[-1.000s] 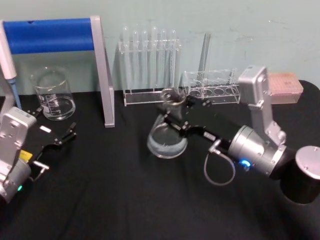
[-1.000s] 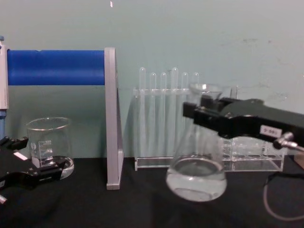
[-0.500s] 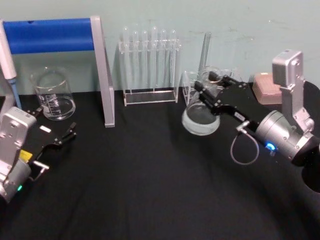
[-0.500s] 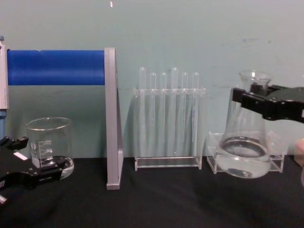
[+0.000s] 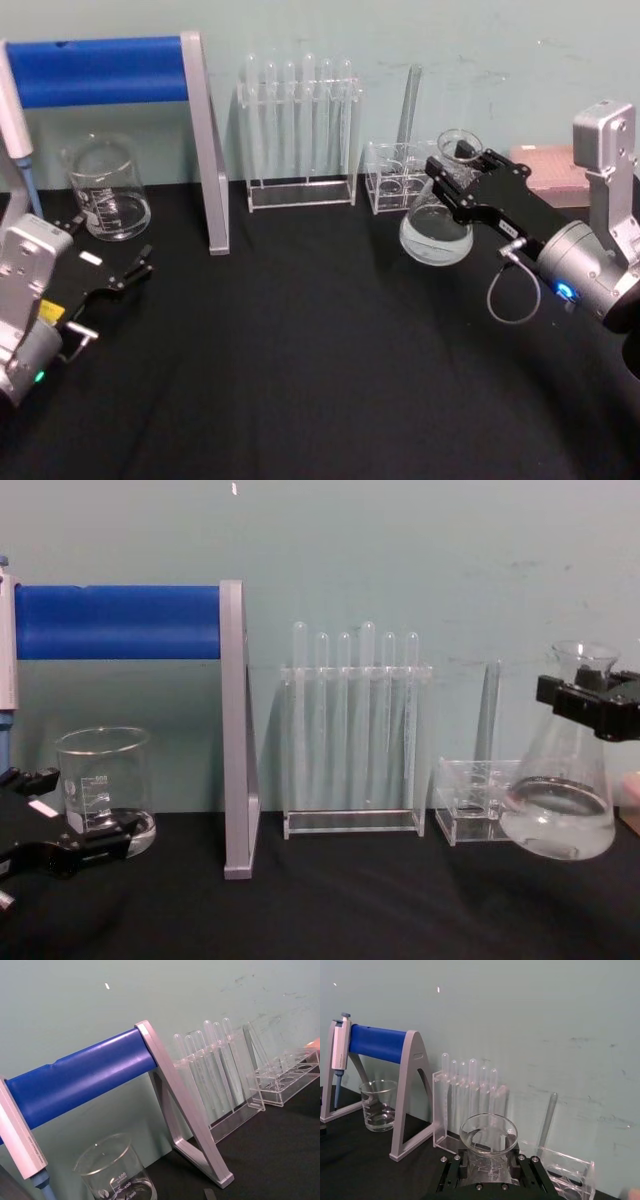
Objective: Grasp the erlenmeyer flask with one hand, shake it three times, then place it back.
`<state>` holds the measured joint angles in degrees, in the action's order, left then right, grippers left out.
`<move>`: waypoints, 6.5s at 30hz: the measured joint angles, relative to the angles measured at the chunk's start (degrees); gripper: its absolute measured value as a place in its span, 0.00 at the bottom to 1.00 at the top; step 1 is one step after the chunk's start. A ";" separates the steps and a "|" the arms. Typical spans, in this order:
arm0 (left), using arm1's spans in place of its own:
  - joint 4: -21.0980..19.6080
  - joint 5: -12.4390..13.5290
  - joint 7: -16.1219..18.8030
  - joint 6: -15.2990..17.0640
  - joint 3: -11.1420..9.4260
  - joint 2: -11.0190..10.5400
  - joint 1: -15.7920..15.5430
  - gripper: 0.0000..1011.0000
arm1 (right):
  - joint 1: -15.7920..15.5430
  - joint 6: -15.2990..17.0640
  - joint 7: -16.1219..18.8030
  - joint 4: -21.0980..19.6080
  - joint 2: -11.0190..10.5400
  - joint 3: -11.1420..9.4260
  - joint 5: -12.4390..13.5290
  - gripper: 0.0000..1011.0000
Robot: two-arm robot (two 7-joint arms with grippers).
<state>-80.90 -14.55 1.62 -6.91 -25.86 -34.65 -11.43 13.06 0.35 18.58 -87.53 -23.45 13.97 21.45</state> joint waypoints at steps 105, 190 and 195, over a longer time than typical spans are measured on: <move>0.00 0.00 0.00 0.00 0.00 0.00 0.00 0.99 | -1.20 2.81 6.18 2.65 2.23 10.66 1.11 0.44; 0.00 0.00 0.00 0.00 0.00 0.00 0.00 0.99 | -5.66 5.82 9.22 -5.52 -5.81 9.84 4.02 0.99; 0.00 0.00 0.00 0.00 0.00 0.00 0.00 0.99 | -6.70 6.05 8.69 -6.67 -6.93 9.08 4.73 0.99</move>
<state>-80.90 -14.55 1.62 -6.91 -25.86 -34.65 -11.43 6.36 6.40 27.27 -94.20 -30.38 23.04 26.18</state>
